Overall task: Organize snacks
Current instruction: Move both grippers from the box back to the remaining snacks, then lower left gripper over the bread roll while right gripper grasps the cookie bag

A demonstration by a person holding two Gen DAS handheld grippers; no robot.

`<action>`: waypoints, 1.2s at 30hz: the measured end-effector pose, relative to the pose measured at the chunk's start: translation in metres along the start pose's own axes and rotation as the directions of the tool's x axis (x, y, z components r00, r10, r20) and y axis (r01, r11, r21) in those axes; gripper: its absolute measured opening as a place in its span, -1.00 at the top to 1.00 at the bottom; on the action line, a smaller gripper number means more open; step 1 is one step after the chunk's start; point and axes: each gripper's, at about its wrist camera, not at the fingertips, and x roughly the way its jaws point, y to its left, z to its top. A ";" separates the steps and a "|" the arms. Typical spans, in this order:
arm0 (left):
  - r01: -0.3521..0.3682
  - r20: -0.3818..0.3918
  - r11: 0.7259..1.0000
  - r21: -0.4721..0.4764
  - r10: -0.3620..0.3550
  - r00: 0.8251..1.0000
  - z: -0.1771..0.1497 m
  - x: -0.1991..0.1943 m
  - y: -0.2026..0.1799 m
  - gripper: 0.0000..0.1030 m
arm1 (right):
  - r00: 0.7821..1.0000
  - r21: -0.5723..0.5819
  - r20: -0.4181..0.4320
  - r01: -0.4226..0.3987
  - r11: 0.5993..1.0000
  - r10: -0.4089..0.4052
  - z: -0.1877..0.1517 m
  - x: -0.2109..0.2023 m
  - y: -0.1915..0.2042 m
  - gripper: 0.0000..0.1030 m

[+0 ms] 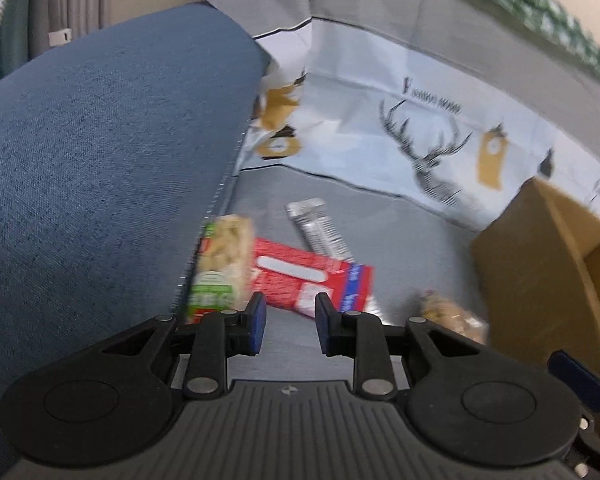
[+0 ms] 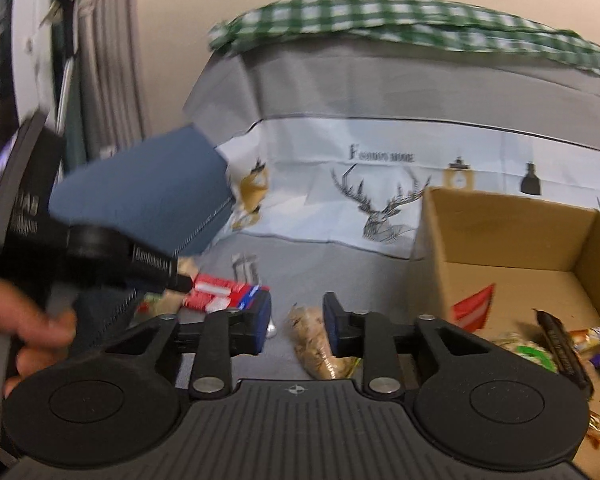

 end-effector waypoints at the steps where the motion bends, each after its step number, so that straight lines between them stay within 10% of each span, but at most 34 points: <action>1: -0.028 -0.007 0.999 0.025 0.028 1.000 -0.001 0.003 -0.002 0.25 | 1.000 -0.010 -0.009 0.003 1.000 -0.003 -0.001 0.006 0.004 0.26; 4: -0.072 -0.013 0.994 0.084 0.073 0.997 -0.005 0.009 -0.008 0.06 | 0.999 -0.081 -0.029 0.037 0.996 -0.040 -0.008 0.027 0.015 -0.16; 19: -0.251 -0.021 0.925 0.285 0.268 0.963 -0.014 0.052 -0.032 -0.14 | 0.957 -0.210 -0.190 0.178 0.961 -0.219 -0.040 0.102 0.009 -0.20; 28: -0.338 0.006 0.873 0.352 0.359 0.933 -0.019 0.053 -0.032 0.52 | 0.966 -0.242 -0.187 0.132 0.961 -0.179 -0.046 0.095 0.016 0.41; 31: -0.306 0.020 0.908 0.285 0.314 0.949 -0.015 0.038 -0.027 1.00 | 0.976 -0.252 -0.156 0.110 0.961 -0.152 -0.044 0.081 0.020 0.53; 36: -0.195 -0.018 0.956 0.218 0.203 0.979 -0.021 0.015 -0.023 1.00 | 0.980 -0.249 -0.167 0.066 0.966 -0.110 -0.046 0.056 0.026 0.55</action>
